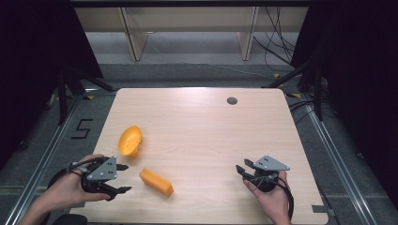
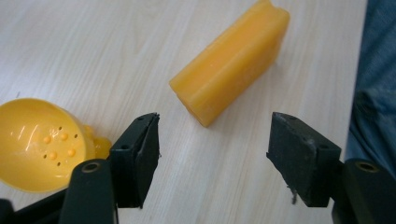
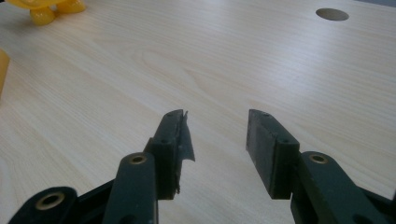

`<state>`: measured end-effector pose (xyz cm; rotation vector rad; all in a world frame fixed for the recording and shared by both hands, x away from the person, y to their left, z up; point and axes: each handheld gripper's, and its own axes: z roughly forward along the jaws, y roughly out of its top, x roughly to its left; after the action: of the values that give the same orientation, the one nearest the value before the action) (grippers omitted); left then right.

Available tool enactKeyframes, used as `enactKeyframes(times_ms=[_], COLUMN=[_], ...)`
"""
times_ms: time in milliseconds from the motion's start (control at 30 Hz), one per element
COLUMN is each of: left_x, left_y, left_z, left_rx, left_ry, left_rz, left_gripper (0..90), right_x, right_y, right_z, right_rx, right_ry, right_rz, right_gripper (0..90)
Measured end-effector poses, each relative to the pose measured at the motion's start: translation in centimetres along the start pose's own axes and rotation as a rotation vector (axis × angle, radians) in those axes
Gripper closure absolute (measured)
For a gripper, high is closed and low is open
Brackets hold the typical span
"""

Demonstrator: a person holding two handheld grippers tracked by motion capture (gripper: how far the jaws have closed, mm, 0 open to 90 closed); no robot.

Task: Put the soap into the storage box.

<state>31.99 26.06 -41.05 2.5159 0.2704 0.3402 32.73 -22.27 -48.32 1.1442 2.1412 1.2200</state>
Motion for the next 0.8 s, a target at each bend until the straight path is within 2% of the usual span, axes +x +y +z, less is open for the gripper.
enactKeyframes(times_ms=[33, 67, 100, 133, 200, 233, 267, 300, 533, 567, 667, 700, 800], left_x=[0.0, 0.4, 0.4, 0.8, 0.9, 1.2, 1.3, 1.5, 2.1, 2.2, 2.3, 2.3, 2.4], left_y=[0.0, 0.7, 0.7, 1.2, 1.5, 1.8, 2.3, 2.6, 4.6, 4.9, 5.5, 5.8, 6.2], left_z=[0.0, 0.2, 0.2, 0.6, 1.0, 1.4, 2.1, 2.4, 4.3, 4.5, 5.1, 5.4, 5.9], left_rx=[0.000, 0.022, 0.022, 0.049, 0.055, 0.074, 0.105, 0.128, 0.209, 0.214, 0.229, 0.236, 0.249], left_ry=[0.000, -0.031, -0.031, -0.081, -0.067, -0.102, -0.093, -0.105, -0.141, -0.144, -0.163, -0.172, -0.186], left_rz=[0.000, 0.028, 0.028, 0.054, 0.070, 0.080, 0.114, 0.140, 0.261, 0.272, 0.297, 0.309, 0.329], left_gripper=[32.4, 31.4, 30.9, 30.8, 30.8, 30.8, 31.1, 31.0, 30.8, 30.3, 30.2, 30.2, 30.2], right_x=[0.0, 0.0, 0.0, 0.1, 0.1, 0.0, 0.4, 0.1, 0.1, 0.1, 0.0, 0.0, -0.1], right_y=[0.0, 0.0, 0.0, 0.0, 0.0, 0.0, -0.1, 0.0, -0.1, -0.1, 0.0, 0.0, 0.0], right_z=[0.0, 0.1, 0.1, 0.0, 0.0, 0.1, 0.1, 0.1, 0.1, 0.1, 0.0, -0.1, -0.1], right_rx=[0.000, 0.016, 0.016, 0.015, 0.017, 0.008, 0.025, 0.016, 0.017, 0.012, -0.004, 0.000, -0.007], right_ry=[0.000, 0.009, 0.009, 0.000, 0.002, -0.003, 0.008, 0.008, 0.009, -0.004, -0.006, -0.005, 0.003], right_rz=[0.000, 0.008, 0.008, 0.010, 0.008, -0.005, 0.034, 0.008, 0.015, 0.009, -0.007, 0.011, 0.013], right_gripper=[57.2, 57.1, 57.1, 57.1, 57.0, 57.0, 57.0, 57.0, 57.0, 57.0, 57.0, 56.9, 56.8])
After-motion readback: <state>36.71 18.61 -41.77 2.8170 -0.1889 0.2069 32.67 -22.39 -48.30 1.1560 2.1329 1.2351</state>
